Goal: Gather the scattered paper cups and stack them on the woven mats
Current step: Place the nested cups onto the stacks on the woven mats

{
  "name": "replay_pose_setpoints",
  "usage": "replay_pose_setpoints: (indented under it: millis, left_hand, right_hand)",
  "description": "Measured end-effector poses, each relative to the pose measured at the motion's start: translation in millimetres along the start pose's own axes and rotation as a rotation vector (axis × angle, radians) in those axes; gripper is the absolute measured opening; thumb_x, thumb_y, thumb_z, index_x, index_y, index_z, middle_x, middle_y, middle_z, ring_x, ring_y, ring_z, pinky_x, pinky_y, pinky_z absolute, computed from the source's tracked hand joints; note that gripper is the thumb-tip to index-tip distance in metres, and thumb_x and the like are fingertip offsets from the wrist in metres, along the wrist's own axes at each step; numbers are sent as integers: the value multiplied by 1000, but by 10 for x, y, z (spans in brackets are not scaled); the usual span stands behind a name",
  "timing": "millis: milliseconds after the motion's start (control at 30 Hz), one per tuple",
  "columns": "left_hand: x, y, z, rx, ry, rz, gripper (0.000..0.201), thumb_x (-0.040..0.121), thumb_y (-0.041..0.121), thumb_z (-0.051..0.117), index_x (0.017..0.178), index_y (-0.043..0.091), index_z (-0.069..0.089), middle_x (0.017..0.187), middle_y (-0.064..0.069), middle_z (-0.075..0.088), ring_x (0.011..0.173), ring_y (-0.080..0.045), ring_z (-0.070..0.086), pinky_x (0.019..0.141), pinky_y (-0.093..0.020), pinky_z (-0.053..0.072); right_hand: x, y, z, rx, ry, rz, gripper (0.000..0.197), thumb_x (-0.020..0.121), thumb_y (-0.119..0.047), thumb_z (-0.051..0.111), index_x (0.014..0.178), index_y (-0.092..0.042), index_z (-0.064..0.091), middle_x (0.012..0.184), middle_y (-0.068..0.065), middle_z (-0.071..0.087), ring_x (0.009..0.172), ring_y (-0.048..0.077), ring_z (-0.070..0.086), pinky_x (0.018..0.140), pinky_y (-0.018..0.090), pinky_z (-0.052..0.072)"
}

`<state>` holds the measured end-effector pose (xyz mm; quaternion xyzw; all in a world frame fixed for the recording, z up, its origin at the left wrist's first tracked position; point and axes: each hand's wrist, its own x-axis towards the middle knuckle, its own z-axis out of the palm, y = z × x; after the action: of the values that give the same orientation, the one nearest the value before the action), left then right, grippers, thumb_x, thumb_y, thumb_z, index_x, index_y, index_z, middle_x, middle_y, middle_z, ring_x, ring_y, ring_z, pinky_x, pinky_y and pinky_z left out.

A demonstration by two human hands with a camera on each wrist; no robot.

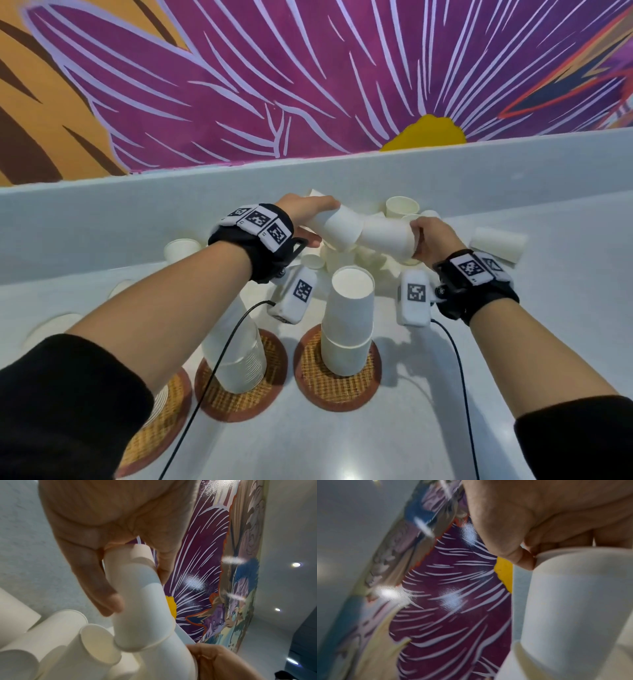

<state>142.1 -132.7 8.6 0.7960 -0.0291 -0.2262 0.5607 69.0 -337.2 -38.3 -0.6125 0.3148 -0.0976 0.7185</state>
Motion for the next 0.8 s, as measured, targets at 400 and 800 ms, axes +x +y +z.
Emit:
replay_pose_setpoints:
  millis: [400,800]
  left_hand:
    - [-444,252,-43,-45,-65,71,44,78,50,67,101,14,57,79,-9,62,49,-17,59,40,-20,44]
    - [-1129,245,51,658,-112,777,35,75,37,74,104,26,59,110,12,57,105,-7,50,93,-25,42]
  right_hand:
    - [-625,-443,193,-27,-567,-109,52,100,-45,25,98,-7,60,72,4,72,62,15,70,58,23,58]
    - [-224,476,-131,-777,55,-75,11,80,-14,68,85,-8,61,85,7,58,86,22,51,75,29,39]
